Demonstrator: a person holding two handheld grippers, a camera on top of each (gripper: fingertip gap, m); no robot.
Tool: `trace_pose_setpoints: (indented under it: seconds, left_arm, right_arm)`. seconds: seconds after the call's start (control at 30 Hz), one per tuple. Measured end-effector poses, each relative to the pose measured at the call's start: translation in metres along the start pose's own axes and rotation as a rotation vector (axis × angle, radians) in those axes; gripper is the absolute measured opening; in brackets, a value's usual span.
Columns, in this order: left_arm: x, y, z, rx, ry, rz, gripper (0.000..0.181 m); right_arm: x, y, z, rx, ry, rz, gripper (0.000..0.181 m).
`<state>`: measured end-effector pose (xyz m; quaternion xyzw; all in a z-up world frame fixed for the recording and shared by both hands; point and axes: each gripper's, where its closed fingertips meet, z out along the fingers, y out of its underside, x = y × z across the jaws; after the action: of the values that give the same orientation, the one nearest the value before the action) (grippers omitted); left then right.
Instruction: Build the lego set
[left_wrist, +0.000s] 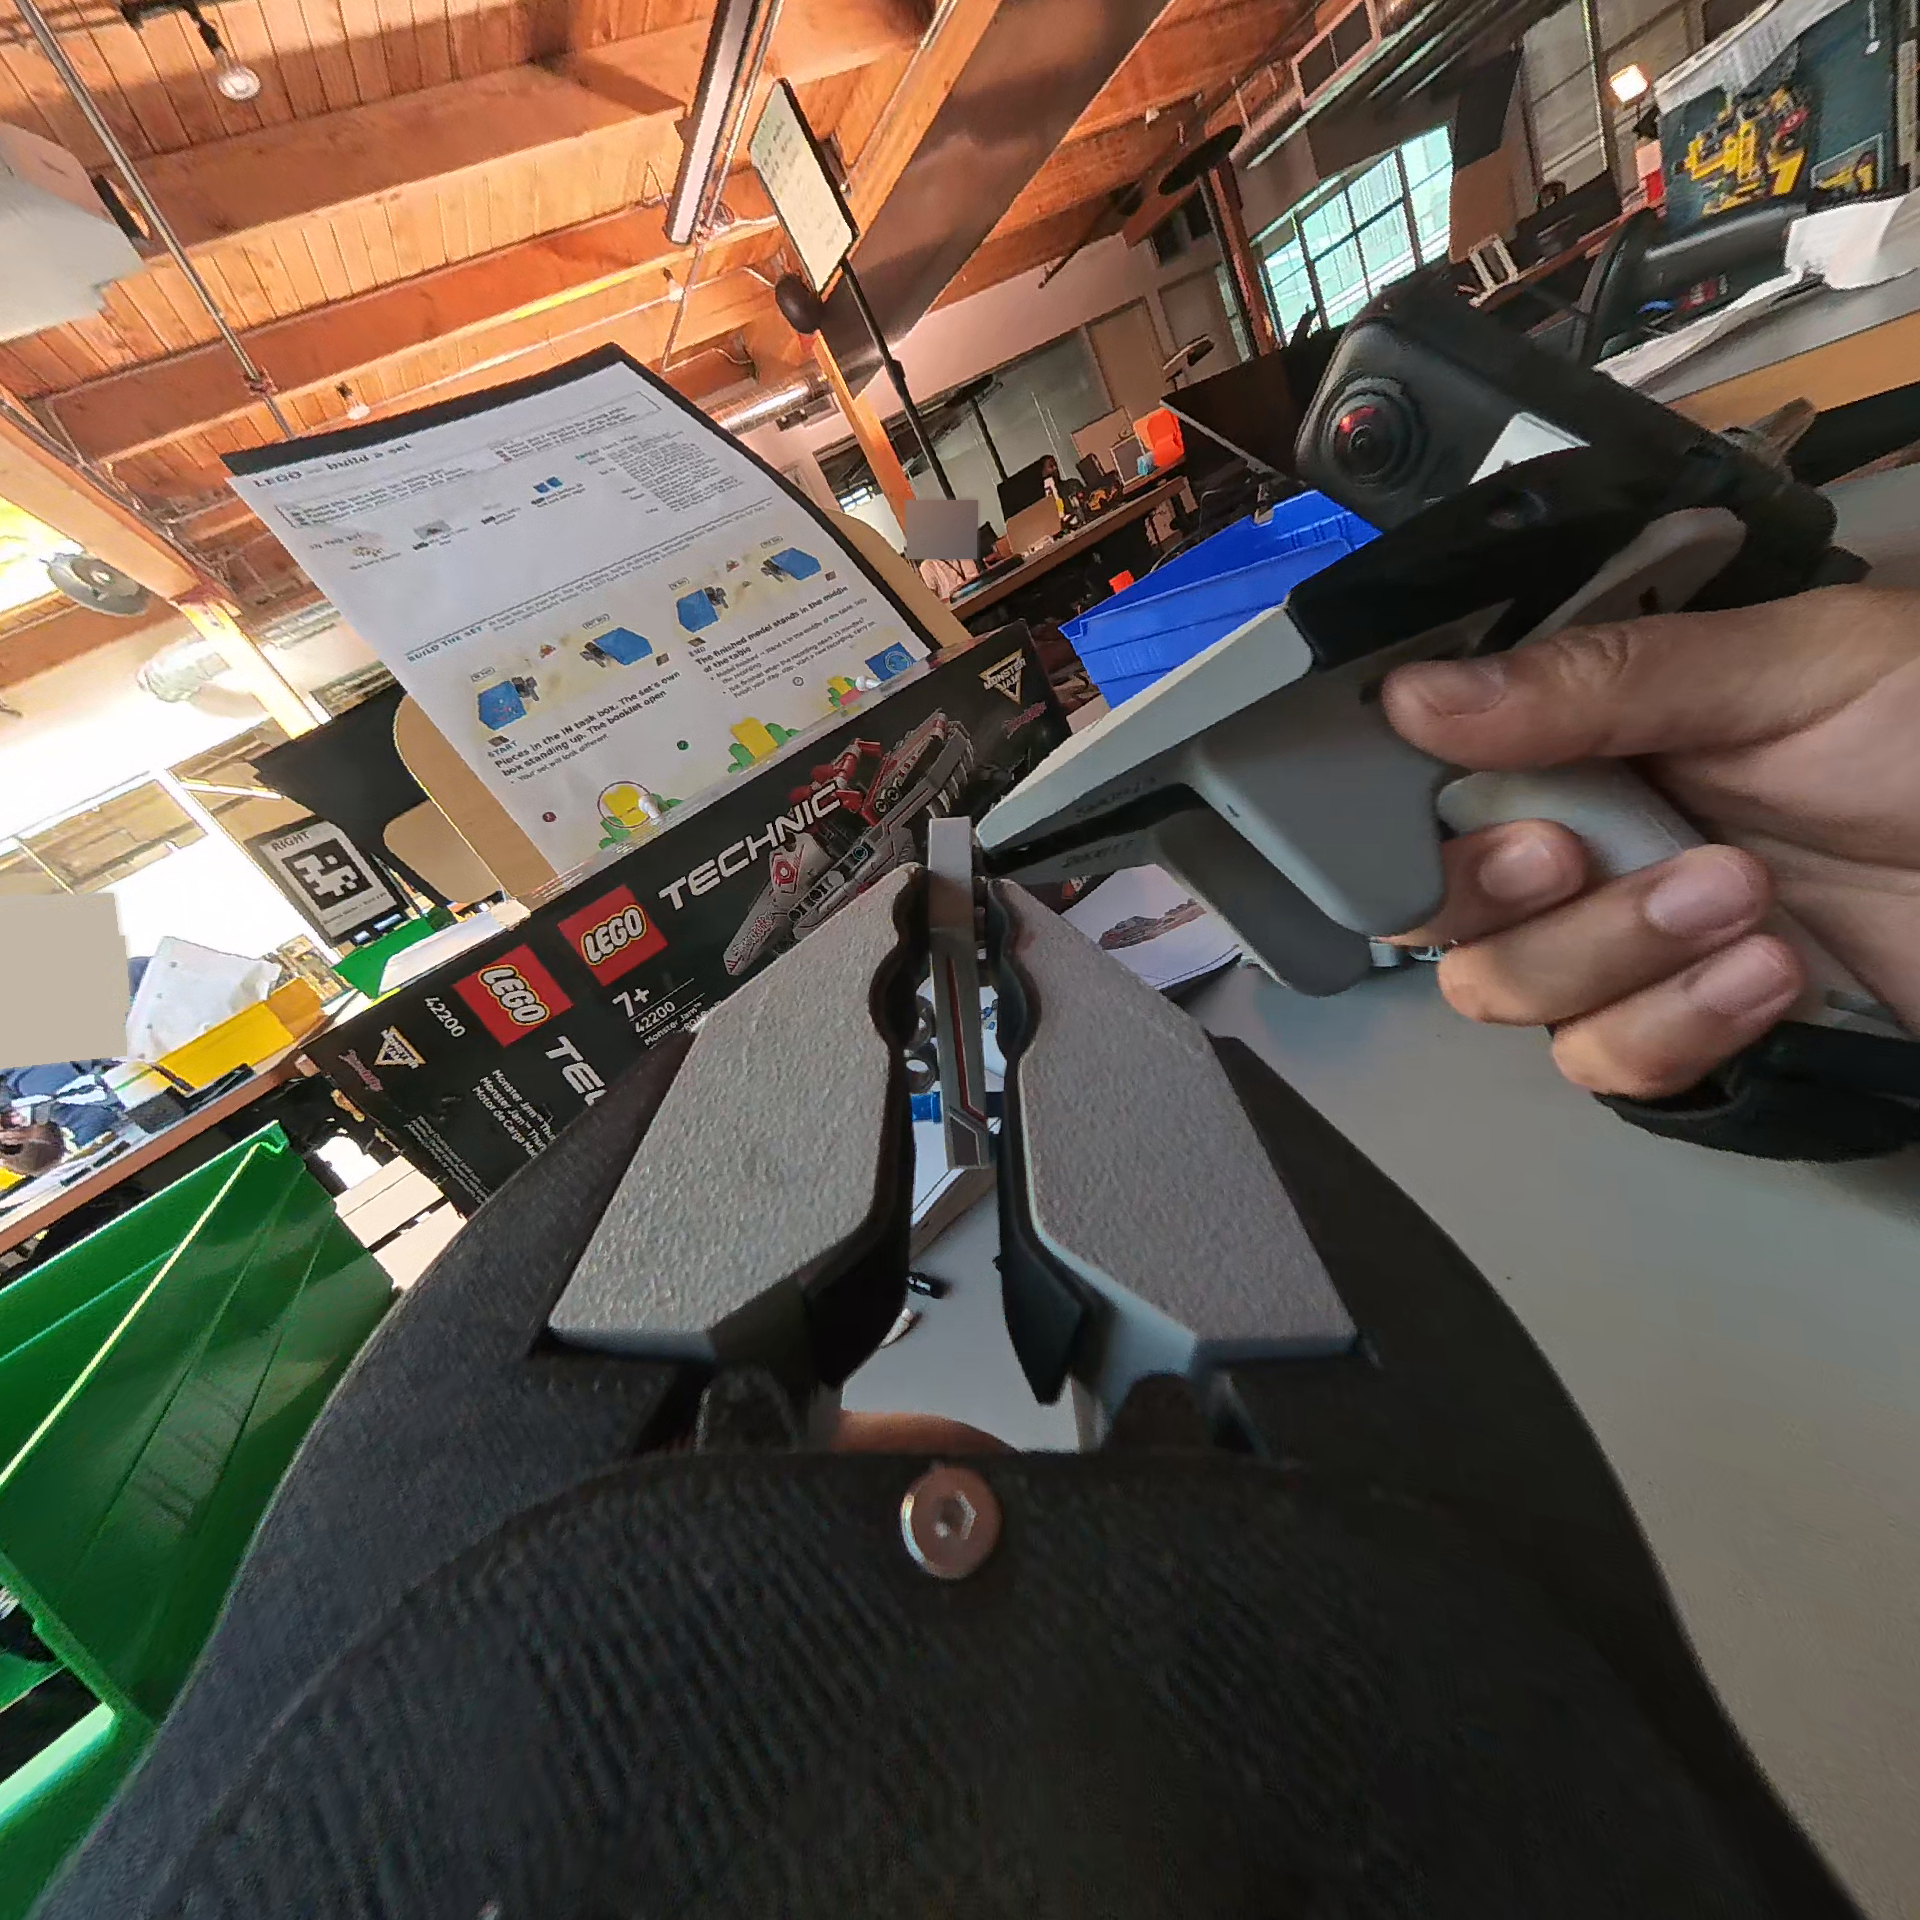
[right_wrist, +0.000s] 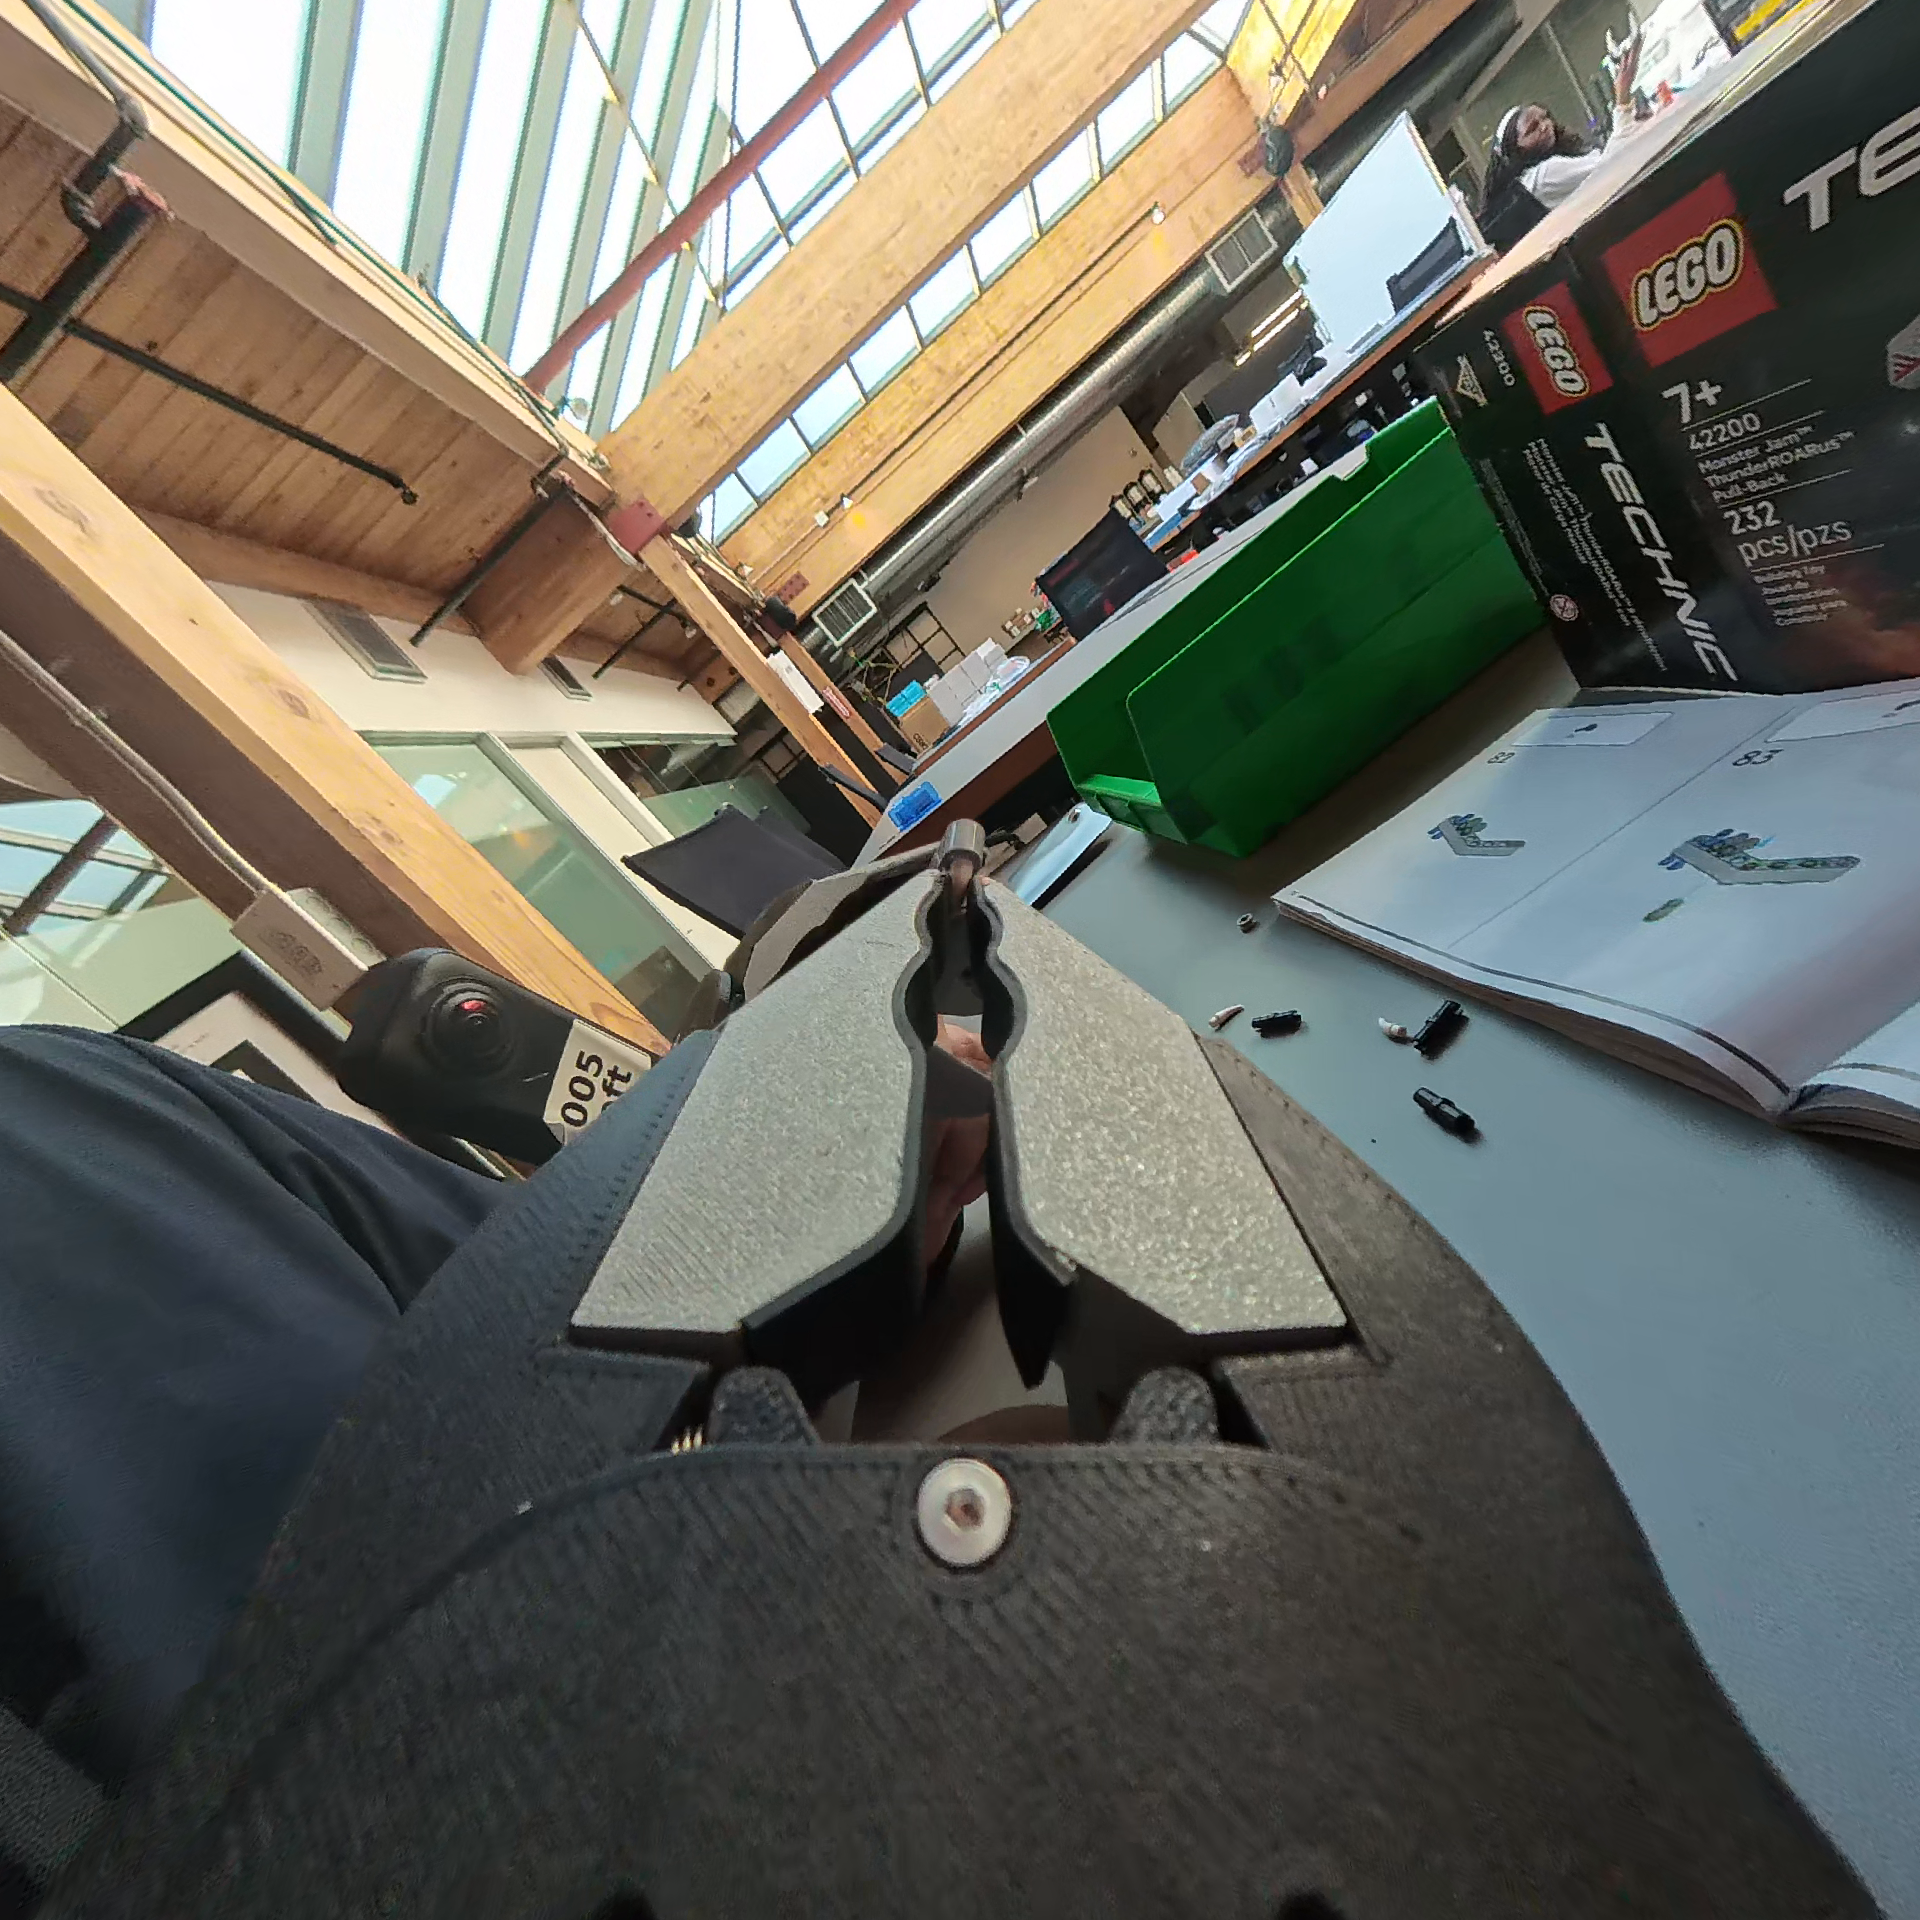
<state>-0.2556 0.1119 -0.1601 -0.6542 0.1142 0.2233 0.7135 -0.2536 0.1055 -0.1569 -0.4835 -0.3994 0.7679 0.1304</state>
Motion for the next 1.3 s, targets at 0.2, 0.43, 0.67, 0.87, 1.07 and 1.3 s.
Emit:
trace_pose_setpoints:
  seconds: [0.2, 0.43, 0.67, 0.87, 1.07, 1.3]
  left_arm:
    - [0.006, -0.001, -0.003, 0.027, 0.092, -0.062, 0.008]
    - [0.009, 0.001, -0.009, 0.026, 0.117, 0.031, 0.008]
    - [0.006, 0.002, -0.006, 0.018, 0.104, -0.022, 0.008]
    - [0.007, 0.002, -0.005, 0.016, 0.076, 0.047, 0.008]
    - [0.002, 0.008, -0.004, -0.014, 0.061, 0.024, 0.008]
    - [0.01, 0.031, -0.003, -0.136, 0.186, 0.006, 0.008]
  right_arm:
    - [-0.002, 0.004, -0.003, -0.08, -0.014, -0.03, 0.0]
    - [-0.005, 0.01, -0.003, -0.12, -0.041, -0.004, 0.0]
    - [-0.003, 0.007, -0.001, -0.084, -0.045, 0.014, 0.0]
    - [0.0, 0.001, -0.006, -0.04, -0.061, 0.052, 0.0]
    - [0.001, 0.004, -0.005, -0.055, -0.035, 0.016, 0.006]
    - [0.001, -0.01, -0.013, 0.011, 0.03, -0.103, 0.009]
